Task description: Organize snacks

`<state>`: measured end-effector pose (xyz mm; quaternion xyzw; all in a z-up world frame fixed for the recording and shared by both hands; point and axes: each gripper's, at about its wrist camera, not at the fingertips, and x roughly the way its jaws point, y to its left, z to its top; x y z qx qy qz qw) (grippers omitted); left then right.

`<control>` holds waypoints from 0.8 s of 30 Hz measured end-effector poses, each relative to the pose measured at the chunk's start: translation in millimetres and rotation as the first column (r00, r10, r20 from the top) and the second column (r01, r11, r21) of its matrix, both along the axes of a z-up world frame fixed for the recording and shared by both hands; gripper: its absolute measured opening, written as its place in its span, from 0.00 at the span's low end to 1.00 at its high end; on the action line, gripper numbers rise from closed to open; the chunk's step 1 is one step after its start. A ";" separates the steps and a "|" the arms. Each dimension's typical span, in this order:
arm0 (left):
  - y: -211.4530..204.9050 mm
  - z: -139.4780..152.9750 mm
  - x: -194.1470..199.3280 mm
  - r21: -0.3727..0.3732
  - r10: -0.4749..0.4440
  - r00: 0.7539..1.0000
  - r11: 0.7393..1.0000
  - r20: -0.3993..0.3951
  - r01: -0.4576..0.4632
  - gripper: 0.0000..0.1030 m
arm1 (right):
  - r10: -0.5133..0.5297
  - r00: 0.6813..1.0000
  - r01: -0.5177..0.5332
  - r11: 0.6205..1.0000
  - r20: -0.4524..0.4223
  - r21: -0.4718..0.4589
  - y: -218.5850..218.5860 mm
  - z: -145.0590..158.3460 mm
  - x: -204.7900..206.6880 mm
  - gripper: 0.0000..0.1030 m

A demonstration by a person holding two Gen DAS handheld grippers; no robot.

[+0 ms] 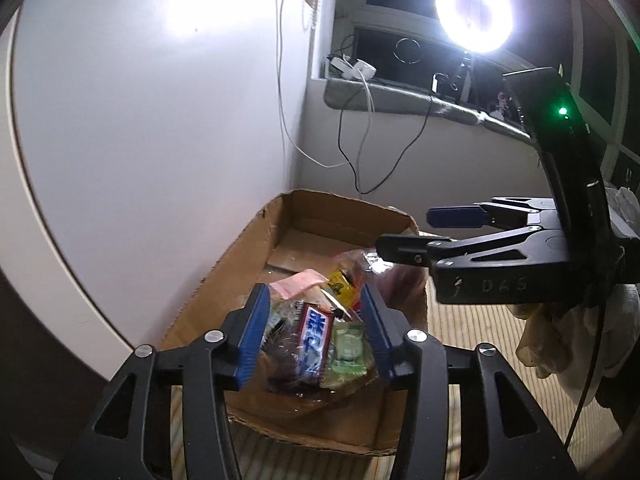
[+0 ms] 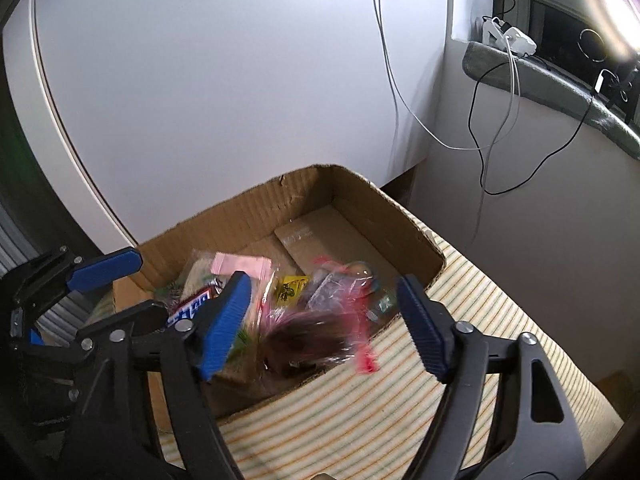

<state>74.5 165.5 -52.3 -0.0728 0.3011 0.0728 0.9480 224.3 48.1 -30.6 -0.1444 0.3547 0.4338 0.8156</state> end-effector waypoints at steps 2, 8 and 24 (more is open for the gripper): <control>1.7 0.1 -0.5 0.000 0.003 1.000 1.000 -0.002 -0.003 0.45 | -0.003 1.000 0.003 1.000 -0.002 0.003 -0.6 1.6 0.6 0.76; 0.9 5.4 -9.4 0.003 0.015 1.000 1.000 0.009 -0.015 0.45 | -0.022 1.000 0.022 1.000 0.010 0.008 -10.0 5.9 -5.9 0.76; -18.9 28.1 -59.1 0.059 0.093 0.994 0.994 0.055 -0.097 0.77 | -0.116 0.986 0.112 0.993 0.124 0.035 -64.7 24.7 -63.9 0.98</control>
